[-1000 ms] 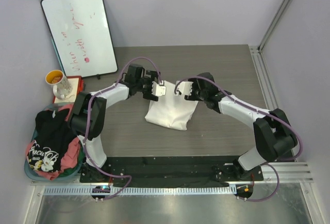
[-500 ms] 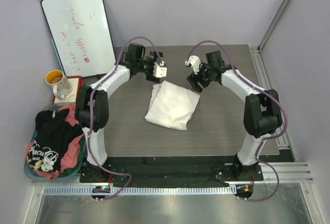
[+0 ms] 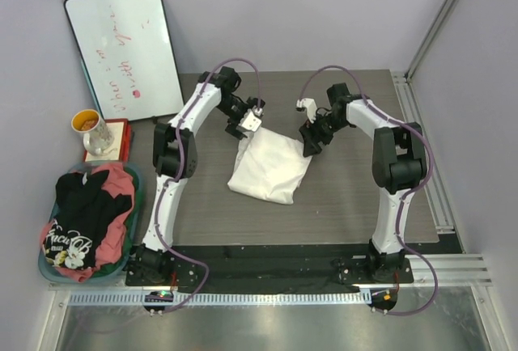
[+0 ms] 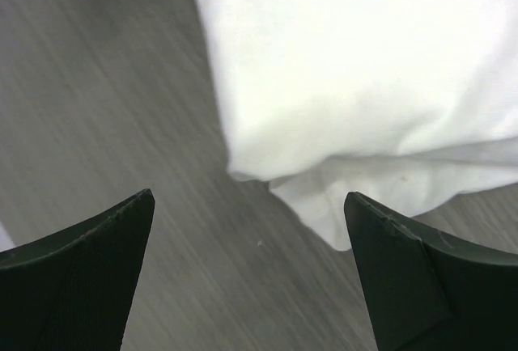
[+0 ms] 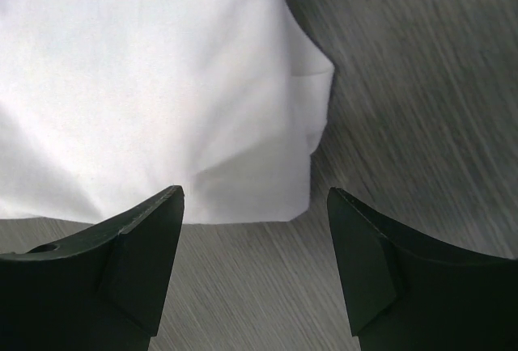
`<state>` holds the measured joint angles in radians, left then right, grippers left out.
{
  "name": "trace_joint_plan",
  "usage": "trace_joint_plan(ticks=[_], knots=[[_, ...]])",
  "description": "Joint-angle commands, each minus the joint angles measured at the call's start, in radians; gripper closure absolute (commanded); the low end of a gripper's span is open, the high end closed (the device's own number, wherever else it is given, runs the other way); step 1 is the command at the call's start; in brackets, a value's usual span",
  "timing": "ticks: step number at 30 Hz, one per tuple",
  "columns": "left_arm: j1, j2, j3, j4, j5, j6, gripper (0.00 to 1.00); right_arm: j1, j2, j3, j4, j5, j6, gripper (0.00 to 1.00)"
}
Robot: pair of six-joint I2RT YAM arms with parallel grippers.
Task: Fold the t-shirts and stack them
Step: Smooth out wrinkles on the folded tshirt
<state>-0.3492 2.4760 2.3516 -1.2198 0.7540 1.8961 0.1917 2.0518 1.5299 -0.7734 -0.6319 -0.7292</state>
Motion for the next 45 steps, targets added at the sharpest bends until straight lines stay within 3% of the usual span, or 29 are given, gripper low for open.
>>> trace_joint_plan(ticks=[1, 12, 20, 24, 28, 35, 36, 37, 38, 40, 41, 45], knots=[[-0.013, -0.014, 0.025, -0.351, -0.012, 0.15, 0.0, -0.034, 0.008, 0.061, -0.042, -0.046, -0.041, 0.23], [-0.01, -0.026, 0.052, -0.365, -0.005, 0.179, 0.0, -0.043, 0.036, 0.042, -0.119, -0.063, -0.128, 0.26], [-0.007, -0.022, 0.023, -0.294, 0.039, 0.185, 0.13, -0.043, 0.044, 0.042, -0.13, -0.042, -0.153, 0.28], [-0.007, -0.019, 0.023, -0.291, 0.067, 0.196, 0.32, -0.043, 0.053, 0.032, -0.13, -0.041, -0.154, 0.3], [-0.008, -0.017, -0.004, -0.27, 0.09, 0.21, 0.41, -0.043, 0.057, 0.035, -0.13, -0.049, -0.153, 0.3], [-0.011, -0.011, -0.043, -0.244, 0.103, 0.218, 0.42, -0.043, 0.085, 0.056, -0.13, -0.046, -0.151, 0.31], [-0.011, -0.009, -0.052, -0.233, 0.11, 0.218, 0.47, -0.041, 0.087, 0.061, -0.13, -0.046, -0.151, 0.32], [-0.011, -0.008, -0.054, -0.23, 0.111, 0.216, 0.58, -0.041, 0.09, 0.065, -0.127, -0.046, -0.151, 0.32], [-0.013, -0.008, -0.058, -0.222, 0.114, 0.213, 0.85, -0.041, 0.094, 0.068, -0.127, -0.049, -0.15, 0.34], [-0.011, -0.006, -0.069, -0.198, 0.122, 0.19, 0.89, -0.038, 0.106, 0.078, -0.125, -0.052, -0.15, 0.37], [-0.011, -0.005, -0.071, -0.193, 0.123, 0.186, 1.0, -0.038, 0.111, 0.081, -0.122, -0.051, -0.148, 0.38], [-0.011, -0.002, -0.072, -0.175, 0.131, 0.159, 1.0, -0.021, 0.126, 0.11, -0.118, -0.049, -0.151, 0.51]])
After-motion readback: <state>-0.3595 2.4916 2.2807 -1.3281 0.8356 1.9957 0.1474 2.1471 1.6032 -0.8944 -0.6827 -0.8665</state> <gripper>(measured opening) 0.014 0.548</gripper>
